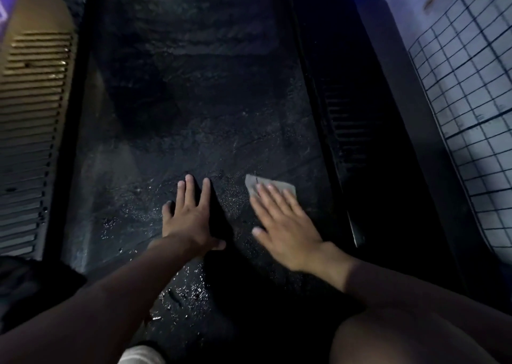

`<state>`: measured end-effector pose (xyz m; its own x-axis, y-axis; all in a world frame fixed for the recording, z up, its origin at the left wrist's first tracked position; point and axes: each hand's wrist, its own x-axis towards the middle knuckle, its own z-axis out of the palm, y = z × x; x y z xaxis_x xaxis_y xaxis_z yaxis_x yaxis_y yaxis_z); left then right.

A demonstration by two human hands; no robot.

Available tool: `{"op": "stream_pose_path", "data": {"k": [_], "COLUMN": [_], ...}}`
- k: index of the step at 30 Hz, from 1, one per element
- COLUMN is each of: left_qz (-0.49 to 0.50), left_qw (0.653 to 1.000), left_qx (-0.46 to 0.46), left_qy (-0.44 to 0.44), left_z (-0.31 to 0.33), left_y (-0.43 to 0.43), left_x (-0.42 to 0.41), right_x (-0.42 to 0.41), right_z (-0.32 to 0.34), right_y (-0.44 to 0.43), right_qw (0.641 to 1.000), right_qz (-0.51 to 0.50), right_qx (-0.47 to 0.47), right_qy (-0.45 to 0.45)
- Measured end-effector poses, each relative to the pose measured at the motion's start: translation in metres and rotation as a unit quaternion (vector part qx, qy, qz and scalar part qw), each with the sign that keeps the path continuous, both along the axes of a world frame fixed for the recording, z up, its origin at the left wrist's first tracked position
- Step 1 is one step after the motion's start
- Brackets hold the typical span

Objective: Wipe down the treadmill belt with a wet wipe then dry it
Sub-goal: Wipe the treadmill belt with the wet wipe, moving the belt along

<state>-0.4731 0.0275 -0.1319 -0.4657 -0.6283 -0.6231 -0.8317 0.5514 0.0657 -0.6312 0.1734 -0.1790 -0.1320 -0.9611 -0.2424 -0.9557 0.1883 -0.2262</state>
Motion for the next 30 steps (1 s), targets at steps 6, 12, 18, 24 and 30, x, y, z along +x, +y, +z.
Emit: {"op": "stream_pose_path", "data": {"k": [6, 12, 18, 24, 30], "left_qz": [0.002, 0.102, 0.147, 0.225, 0.249], "left_qw": [1.0, 0.994, 0.988, 0.972, 0.966], "left_qx": [-0.012, -0.03, -0.043, -0.071, -0.063], "left_qy": [0.018, 0.002, 0.025, 0.008, 0.029], "left_z": [0.003, 0.001, 0.005, 0.004, 0.003], "left_y": [0.0, 0.004, -0.008, -0.018, -0.019], "left_x": [0.001, 0.011, 0.048, 0.085, 0.099], "right_x": [0.0, 0.003, 0.023, 0.041, 0.043], "right_z": [0.004, 0.004, -0.001, -0.004, -0.005], "right_y": [-0.01, -0.017, -0.038, -0.049, -0.059], "right_qw": [0.998, 0.999, 0.999, 0.997, 0.988], "right_qz": [-0.053, -0.026, 0.026, 0.07, 0.148], "right_qx": [0.026, 0.014, -0.002, -0.023, -0.032], "right_qy": [0.004, 0.013, 0.027, 0.023, 0.036]}}
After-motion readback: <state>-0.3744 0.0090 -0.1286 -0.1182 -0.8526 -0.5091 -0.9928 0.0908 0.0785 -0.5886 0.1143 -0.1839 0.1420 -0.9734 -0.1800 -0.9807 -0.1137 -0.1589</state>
